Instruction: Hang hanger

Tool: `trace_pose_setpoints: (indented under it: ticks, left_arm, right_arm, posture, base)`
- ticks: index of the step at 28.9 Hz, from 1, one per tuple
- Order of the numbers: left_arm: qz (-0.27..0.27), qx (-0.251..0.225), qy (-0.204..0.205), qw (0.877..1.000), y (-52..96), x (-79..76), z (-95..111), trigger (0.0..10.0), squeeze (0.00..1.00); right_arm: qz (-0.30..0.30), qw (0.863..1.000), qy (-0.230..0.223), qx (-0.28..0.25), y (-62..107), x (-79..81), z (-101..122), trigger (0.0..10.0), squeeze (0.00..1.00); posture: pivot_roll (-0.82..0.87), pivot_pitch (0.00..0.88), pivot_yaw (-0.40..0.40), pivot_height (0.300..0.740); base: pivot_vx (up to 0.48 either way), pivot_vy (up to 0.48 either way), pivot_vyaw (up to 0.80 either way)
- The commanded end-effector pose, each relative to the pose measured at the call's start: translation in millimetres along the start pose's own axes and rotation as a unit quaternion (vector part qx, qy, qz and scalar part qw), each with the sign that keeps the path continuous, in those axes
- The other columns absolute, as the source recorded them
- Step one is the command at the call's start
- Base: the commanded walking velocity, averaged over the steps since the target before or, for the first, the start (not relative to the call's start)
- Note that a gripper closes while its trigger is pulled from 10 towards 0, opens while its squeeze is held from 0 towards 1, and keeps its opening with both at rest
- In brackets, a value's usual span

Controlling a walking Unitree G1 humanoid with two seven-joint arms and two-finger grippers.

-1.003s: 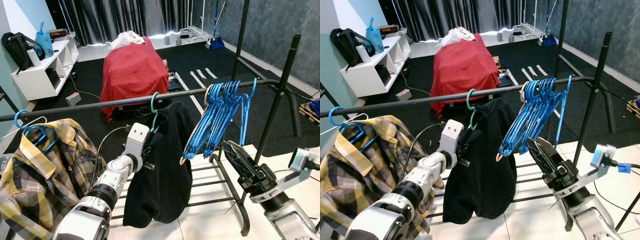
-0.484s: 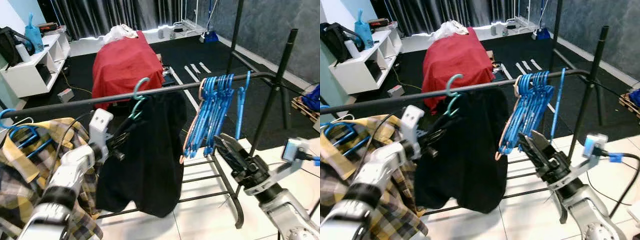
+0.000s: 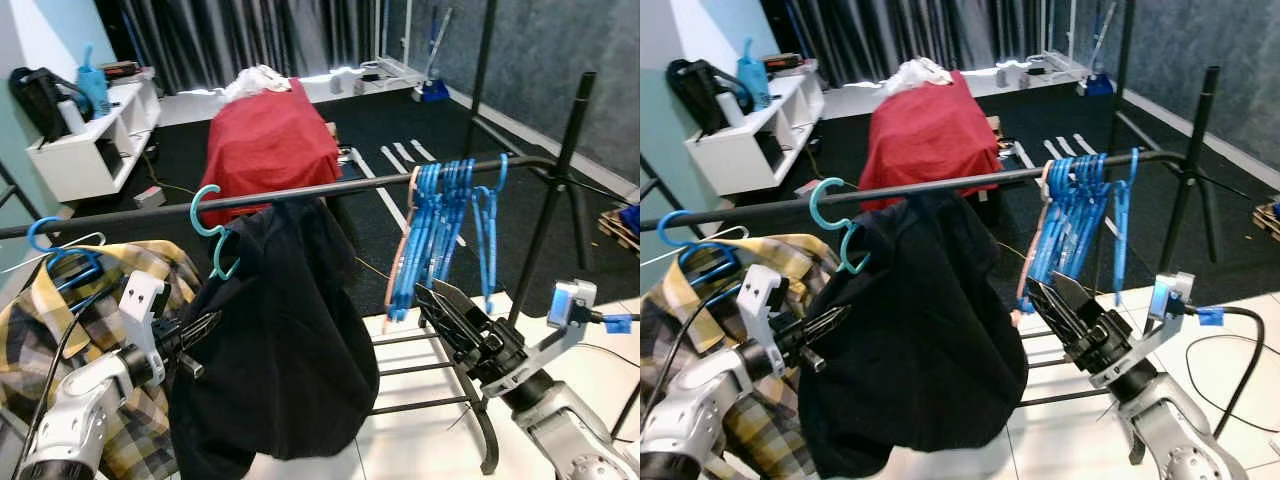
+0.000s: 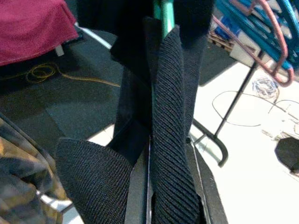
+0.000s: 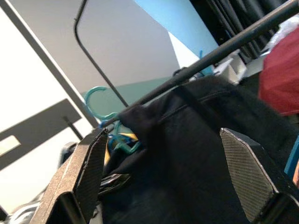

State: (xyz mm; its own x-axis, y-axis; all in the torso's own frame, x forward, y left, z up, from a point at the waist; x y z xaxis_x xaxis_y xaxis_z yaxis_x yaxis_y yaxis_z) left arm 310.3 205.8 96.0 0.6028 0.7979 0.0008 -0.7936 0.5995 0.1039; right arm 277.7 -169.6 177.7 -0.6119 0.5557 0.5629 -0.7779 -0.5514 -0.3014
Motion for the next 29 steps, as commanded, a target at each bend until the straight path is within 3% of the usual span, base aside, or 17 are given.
trace_pose_setpoints:
  ticks: [1,2,3,5,8,9,10,12,14,16,17,19,21,23,26,28,29]
  left_arm:
    - [-0.018,0.016,0.002,1.000,10.7,-1.2,-3.6,0.0,0.00]
    - [-0.033,0.043,0.010,0.998,24.8,-4.4,-14.1,0.0,0.00]
    - [-0.033,0.043,0.010,0.998,24.8,-4.4,-14.1,0.0,0.00]
    - [-0.051,0.091,0.016,0.994,46.2,-5.4,-26.5,0.0,0.00]
    - [-0.057,0.101,0.017,0.993,53.1,-5.5,-26.6,0.0,0.00]
    - [-0.063,0.081,0.024,0.994,61.0,-2.8,-8.1,0.0,0.00]
    - [-0.063,0.081,0.024,0.994,61.0,-2.8,-8.1,0.0,0.00]
    - [-0.084,0.054,0.030,0.995,63.8,-6.3,11.1,0.0,0.00]
    - [-0.084,0.054,0.030,0.995,63.8,-6.3,11.1,0.0,0.00]
    - [-0.109,0.016,0.025,0.994,62.0,-10.1,33.9,0.0,0.00]
    - [-0.109,0.016,0.025,0.994,62.0,-10.1,33.9,0.0,0.00]
    - [-0.142,-0.036,0.007,0.989,59.4,-15.0,66.1,0.0,0.00]
    - [-0.178,-0.072,-0.010,0.981,57.9,-20.2,91.7,0.0,0.00]
    - [-0.178,-0.072,-0.010,0.981,57.9,-20.2,91.7,0.0,0.00]
    - [-0.206,-0.087,-0.020,0.975,54.8,-24.4,104.9,0.0,0.00]
    - [-0.233,-0.086,-0.025,0.968,48.0,-29.9,111.4,0.0,0.00]
    - [-0.233,-0.086,-0.025,0.968,48.0,-29.9,111.4,0.0,0.00]
  right_arm:
    - [-0.037,0.999,0.009,-0.007,3.1,-13.6,1.6,10.0,0.00]
    - [-0.066,0.997,0.017,-0.020,3.4,-24.5,7.5,10.0,0.00]
    - [-0.066,0.997,0.017,-0.020,3.4,-24.5,7.5,10.0,0.00]
    - [-0.106,0.993,0.030,-0.041,3.6,-40.2,18.1,10.0,0.00]
    - [-0.118,0.991,0.036,-0.045,3.1,-45.2,21.2,10.0,0.00]
    - [-0.123,0.990,0.049,-0.044,-1.3,-49.2,25.3,10.0,0.00]
    - [-0.123,0.990,0.049,-0.044,-1.3,-49.2,25.3,10.0,0.00]
    - [-0.110,0.991,0.064,-0.029,-5.7,-46.2,24.2,10.0,0.00]
    - [-0.110,0.991,0.064,-0.029,-5.7,-46.2,24.2,10.0,0.00]
    - [-0.073,0.994,0.078,-0.004,-8.1,-35.5,20.4,10.0,0.00]
    - [-0.073,0.994,0.078,-0.004,-8.1,-35.5,20.4,10.0,0.00]
    - [-0.009,0.995,0.094,0.023,-6.3,-16.1,21.8,10.0,0.00]
    - [0.046,0.993,0.111,0.012,-3.6,1.3,41.0,10.0,0.00]
    - [0.046,0.993,0.111,0.012,-3.6,1.3,41.0,10.0,0.00]
    - [0.081,0.987,0.135,-0.005,-2.8,14.3,61.0,10.0,0.00]
    - [0.105,0.978,0.181,0.001,-2.9,24.8,73.6,10.0,0.00]
    - [0.105,0.978,0.181,0.001,-2.9,24.8,73.6,10.0,0.00]
  posture:
    - [-0.20,0.000,0.052,0.740]
    - [-0.20,0.000,0.045,0.740]
    - [-0.20,0.000,0.045,0.740]
    - [-0.19,0.000,0.036,0.740]
    - [-0.18,0.000,0.031,0.740]
    - [-0.17,0.000,0.021,0.740]
    - [-0.17,0.000,0.021,0.740]
    - [-0.17,0.000,0.017,0.740]
    - [-0.17,0.000,0.017,0.740]
    - [-0.17,0.000,0.017,0.740]
    - [-0.17,0.000,0.017,0.740]
    - [-0.17,0.000,0.017,0.740]
    - [-0.18,0.000,0.024,0.740]
    - [-0.18,0.000,0.024,0.740]
    - [-0.18,0.000,0.030,0.740]
    - [-0.18,0.000,0.046,0.740]
    - [-0.18,0.000,0.046,0.740]
  base:
    - [0.000,0.000,0.00]
    - [0.000,0.000,0.00]
    - [0.000,0.000,0.00]
    - [0.000,0.000,0.00]
    - [0.000,0.000,0.00]
    - [0.000,0.000,0.00]
    - [0.000,0.000,0.00]
    - [0.000,0.000,0.00]
    - [0.000,0.000,0.00]
    - [0.000,0.000,0.00]
    - [0.000,0.000,0.00]
    - [0.000,0.000,0.00]
    - [0.000,0.000,0.00]
    - [0.000,0.000,0.00]
    - [0.000,0.000,0.00]
    - [0.000,0.000,0.00]
    - [0.000,0.000,0.00]
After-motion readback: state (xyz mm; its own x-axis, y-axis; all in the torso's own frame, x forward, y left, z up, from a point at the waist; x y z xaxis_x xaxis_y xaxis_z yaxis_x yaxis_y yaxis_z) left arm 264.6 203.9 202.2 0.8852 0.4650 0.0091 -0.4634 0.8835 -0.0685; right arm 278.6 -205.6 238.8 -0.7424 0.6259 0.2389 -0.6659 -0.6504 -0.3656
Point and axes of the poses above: a point about 5 cm out from each wrist's last joint towards the gripper, its own y axis pointing back from the gripper into the wrist, its own z axis along the axis of the wrist's last joint, x = y × z, the point moved 5 cm from there along -y, pointing out of the wrist towards the gripper, and after that the axes turned 5 degrees about -y, right-handed, at the moved point
